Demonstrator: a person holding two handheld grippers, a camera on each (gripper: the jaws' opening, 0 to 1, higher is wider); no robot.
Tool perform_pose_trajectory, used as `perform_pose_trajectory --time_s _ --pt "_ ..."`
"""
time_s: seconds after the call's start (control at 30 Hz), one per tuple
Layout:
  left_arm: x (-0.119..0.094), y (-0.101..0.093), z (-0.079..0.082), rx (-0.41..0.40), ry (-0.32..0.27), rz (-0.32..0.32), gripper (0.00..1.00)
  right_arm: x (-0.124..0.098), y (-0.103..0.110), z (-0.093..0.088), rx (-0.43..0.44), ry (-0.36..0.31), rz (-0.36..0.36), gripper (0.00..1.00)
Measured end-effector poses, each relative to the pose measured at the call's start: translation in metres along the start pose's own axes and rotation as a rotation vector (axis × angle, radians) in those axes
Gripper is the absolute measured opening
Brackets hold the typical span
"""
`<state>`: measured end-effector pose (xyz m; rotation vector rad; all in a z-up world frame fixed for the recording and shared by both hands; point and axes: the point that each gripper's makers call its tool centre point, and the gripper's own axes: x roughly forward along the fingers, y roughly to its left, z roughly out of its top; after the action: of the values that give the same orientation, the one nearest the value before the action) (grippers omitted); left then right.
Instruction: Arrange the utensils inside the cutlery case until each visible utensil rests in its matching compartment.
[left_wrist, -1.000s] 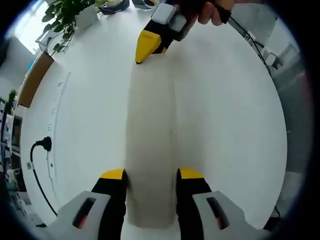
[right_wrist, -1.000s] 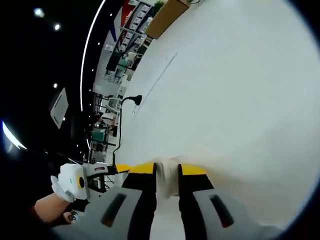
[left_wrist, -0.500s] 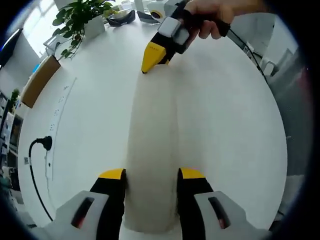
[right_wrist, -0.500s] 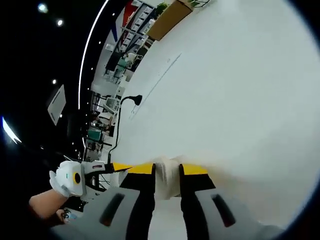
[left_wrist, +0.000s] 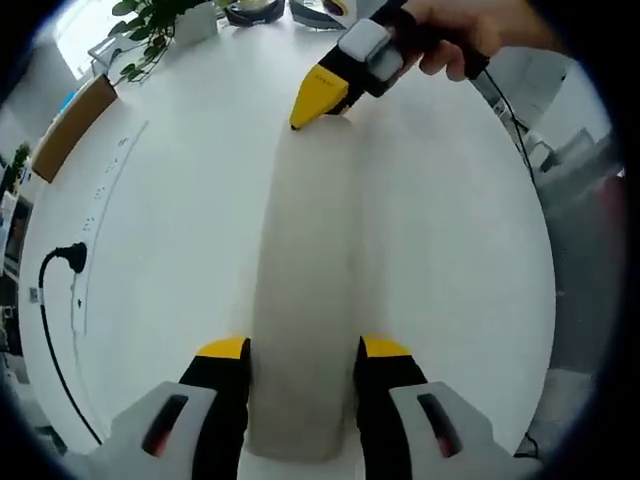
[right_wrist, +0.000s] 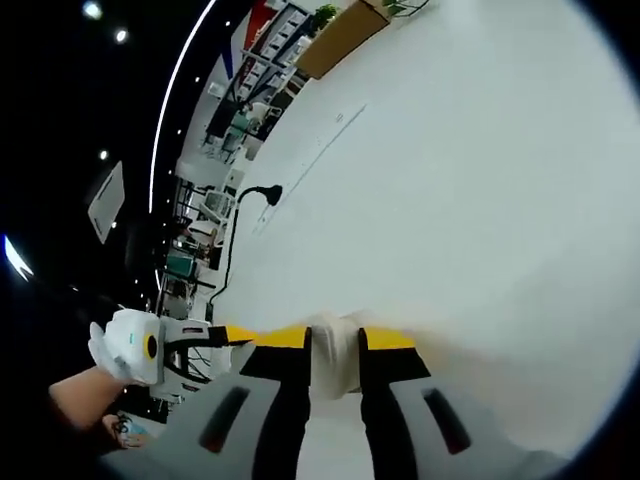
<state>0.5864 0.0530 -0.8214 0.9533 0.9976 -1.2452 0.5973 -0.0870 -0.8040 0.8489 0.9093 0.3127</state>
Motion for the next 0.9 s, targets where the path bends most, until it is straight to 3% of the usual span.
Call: perform_pose_trajectory --time_s 0.27,0.57,0.67,0.9 --pt "-0.003 -0.02 -0.014 0.001 -0.012 0.009 0.42 -0.008 0.004 -0.027 0.006 0.009 0.006 0.15" --pt "-0.008 -0.059 -0.024 0.02 -0.02 0.007 0.42 -0.029 0.007 -0.061 0.026 0.027 -0.007 0.15" --pt "-0.009 -0.068 -0.026 0.031 -0.02 0.005 0.42 -0.035 0.006 -0.069 0.1 0.0 0.001 0.15" --pt "-0.011 -0.091 -0.034 0.018 0.004 0.003 0.42 -0.044 0.008 -0.089 0.066 0.017 -0.021 0.14"
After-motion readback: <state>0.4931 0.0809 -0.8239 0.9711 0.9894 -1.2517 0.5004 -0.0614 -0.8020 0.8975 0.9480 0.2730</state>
